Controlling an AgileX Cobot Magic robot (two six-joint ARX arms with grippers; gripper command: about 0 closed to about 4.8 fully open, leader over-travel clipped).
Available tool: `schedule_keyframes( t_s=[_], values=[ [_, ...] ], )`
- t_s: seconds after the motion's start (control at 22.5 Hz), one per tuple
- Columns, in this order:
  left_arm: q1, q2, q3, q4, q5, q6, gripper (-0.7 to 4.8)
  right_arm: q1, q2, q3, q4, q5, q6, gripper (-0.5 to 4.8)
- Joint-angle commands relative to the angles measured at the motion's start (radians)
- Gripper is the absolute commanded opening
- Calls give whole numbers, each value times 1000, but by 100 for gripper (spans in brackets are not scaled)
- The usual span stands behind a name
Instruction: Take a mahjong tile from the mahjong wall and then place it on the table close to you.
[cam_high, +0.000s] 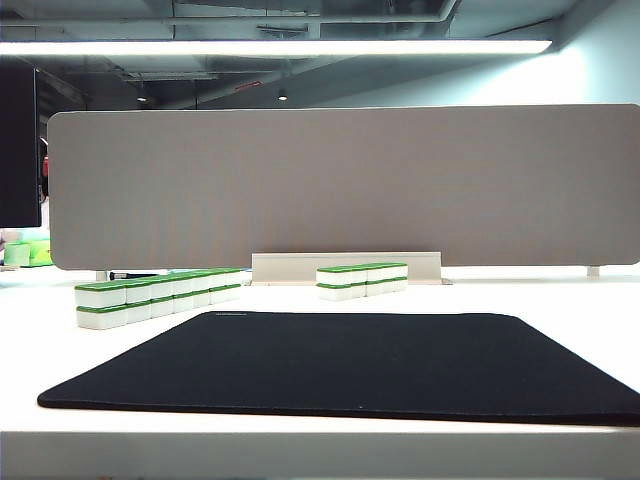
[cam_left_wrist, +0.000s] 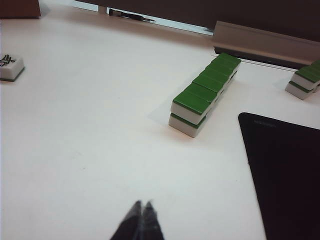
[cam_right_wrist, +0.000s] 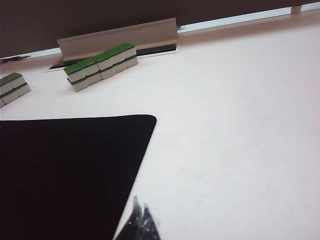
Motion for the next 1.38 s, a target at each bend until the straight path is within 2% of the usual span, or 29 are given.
schedule_keyframes(
  t_s=[0.04, 0.8, 1.38],
  values=[
    [3, 1, 10, 4, 24, -23, -6, 1, -8, 3, 19, 2, 2, -2],
    [3, 1, 28, -12, 69, -30, -6, 1, -5, 168, -69, 0, 2, -1],
    [3, 1, 69, -64, 109, -44, -6, 3, 2, 233, -127, -54, 24, -1]
  ],
)
